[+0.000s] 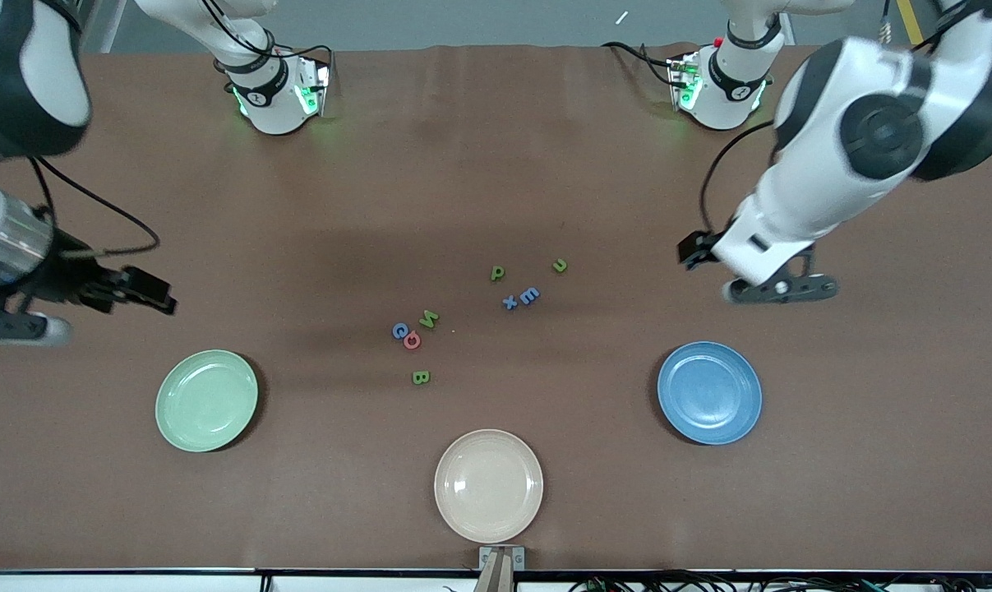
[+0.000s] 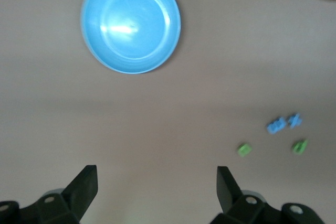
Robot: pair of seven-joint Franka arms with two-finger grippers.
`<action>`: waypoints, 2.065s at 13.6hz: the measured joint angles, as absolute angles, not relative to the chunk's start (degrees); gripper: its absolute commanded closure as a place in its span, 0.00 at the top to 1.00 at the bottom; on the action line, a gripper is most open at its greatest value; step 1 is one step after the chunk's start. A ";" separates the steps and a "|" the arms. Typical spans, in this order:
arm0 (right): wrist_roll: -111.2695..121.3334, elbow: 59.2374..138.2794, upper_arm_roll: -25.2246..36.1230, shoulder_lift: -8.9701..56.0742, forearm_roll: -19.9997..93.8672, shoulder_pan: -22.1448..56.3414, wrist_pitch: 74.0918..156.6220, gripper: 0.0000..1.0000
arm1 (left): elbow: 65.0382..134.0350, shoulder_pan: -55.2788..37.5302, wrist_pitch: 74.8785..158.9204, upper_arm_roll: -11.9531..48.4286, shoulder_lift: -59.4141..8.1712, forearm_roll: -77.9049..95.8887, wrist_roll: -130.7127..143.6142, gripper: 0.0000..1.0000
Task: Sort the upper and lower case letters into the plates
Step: 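Move the left gripper and the right gripper out toward the letters, then lower the left gripper to the x while the right gripper lowers to the Z, then grasp the blue x with the left gripper while the right gripper grasps the Z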
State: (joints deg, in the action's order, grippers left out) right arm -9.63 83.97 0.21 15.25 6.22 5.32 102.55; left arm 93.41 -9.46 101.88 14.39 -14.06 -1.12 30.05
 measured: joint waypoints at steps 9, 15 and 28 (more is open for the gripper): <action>-42.76 84.54 0.16 37.29 6.38 20.41 123.35 1.00 | 87.52 -25.97 121.48 14.36 -35.71 -6.77 66.19 0.92; -50.29 92.04 0.11 39.57 6.52 27.85 130.80 1.00 | 84.03 -31.82 129.27 14.12 -44.80 -7.09 82.08 0.77; -52.80 97.49 0.15 39.56 6.57 32.60 133.01 0.83 | 83.89 -34.01 129.84 13.94 -49.22 -7.08 91.31 0.69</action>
State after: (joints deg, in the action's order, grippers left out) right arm -52.80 97.49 0.15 39.56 6.57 32.60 133.01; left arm 83.89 -34.01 129.84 13.94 -49.22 -7.08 91.31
